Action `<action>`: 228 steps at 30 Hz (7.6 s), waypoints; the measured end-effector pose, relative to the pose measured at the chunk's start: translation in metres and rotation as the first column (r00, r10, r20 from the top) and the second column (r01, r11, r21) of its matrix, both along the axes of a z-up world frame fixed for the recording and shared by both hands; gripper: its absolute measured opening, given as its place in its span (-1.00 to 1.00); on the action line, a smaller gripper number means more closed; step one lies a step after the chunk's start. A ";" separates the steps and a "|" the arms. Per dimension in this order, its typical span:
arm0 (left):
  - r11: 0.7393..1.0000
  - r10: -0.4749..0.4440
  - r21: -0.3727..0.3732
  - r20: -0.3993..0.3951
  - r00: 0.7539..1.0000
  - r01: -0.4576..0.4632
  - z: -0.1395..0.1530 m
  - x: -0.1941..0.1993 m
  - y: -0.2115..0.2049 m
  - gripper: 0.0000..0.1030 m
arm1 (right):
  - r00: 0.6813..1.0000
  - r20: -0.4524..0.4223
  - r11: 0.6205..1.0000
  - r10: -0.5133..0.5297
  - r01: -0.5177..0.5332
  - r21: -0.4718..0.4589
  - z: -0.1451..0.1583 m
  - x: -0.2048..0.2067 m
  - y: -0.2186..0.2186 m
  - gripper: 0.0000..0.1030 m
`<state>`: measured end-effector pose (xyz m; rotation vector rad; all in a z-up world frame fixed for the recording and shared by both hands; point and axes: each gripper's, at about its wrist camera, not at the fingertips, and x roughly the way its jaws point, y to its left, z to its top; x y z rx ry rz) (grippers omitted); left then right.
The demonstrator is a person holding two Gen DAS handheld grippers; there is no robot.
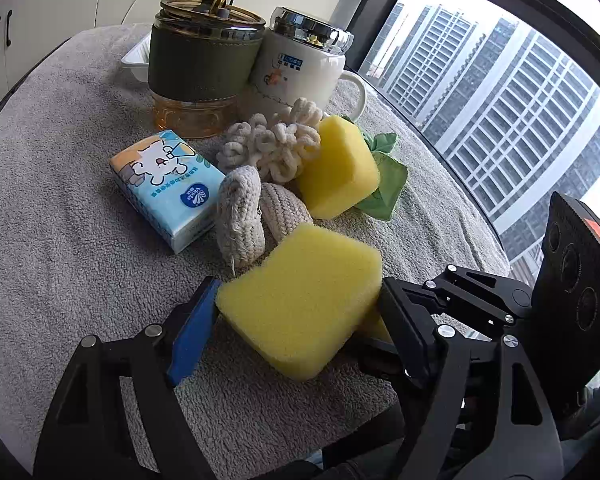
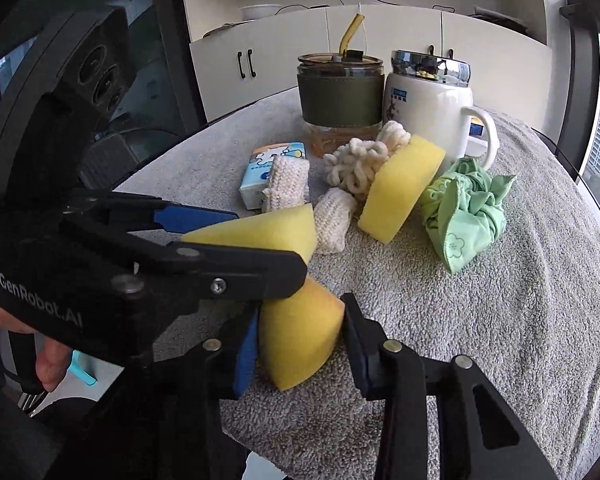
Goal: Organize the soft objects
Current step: 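Grasp the yellow rectangular sponge with the left tool while the right tool grasps the yellow wedge sponge, then lift both sponges and carry them toward the white tray, then lower both sponges into the tray and open both tools, then withdraw both tools from the tray toward the pile of soft items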
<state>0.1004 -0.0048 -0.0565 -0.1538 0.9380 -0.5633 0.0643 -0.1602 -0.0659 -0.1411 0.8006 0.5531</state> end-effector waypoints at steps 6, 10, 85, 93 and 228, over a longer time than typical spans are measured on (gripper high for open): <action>1.000 0.010 0.017 0.023 1.000 -0.010 0.002 0.001 0.001 0.25 | 1.000 -0.002 1.000 0.005 -0.005 -0.003 -0.002 -0.002 0.002 -0.22; 1.000 0.023 0.016 0.036 0.999 -0.023 0.005 -0.001 0.003 0.16 | 1.000 0.000 1.000 0.003 -0.003 -0.006 -0.001 -0.003 0.003 -0.24; 0.958 0.072 0.238 0.331 0.941 -0.157 0.132 0.163 0.096 0.03 | 0.975 0.170 0.971 -0.145 0.174 -0.164 0.144 0.183 -0.083 -0.30; 0.960 -0.010 0.273 0.278 0.961 -0.069 0.126 0.234 0.076 0.03 | 0.987 0.133 0.976 -0.087 0.111 -0.186 0.142 0.247 -0.072 -0.29; 0.956 0.229 0.124 0.253 0.940 -0.267 0.039 -0.024 0.050 1.00 | 0.964 0.074 0.967 -0.256 0.256 0.007 0.078 0.013 -0.070 1.00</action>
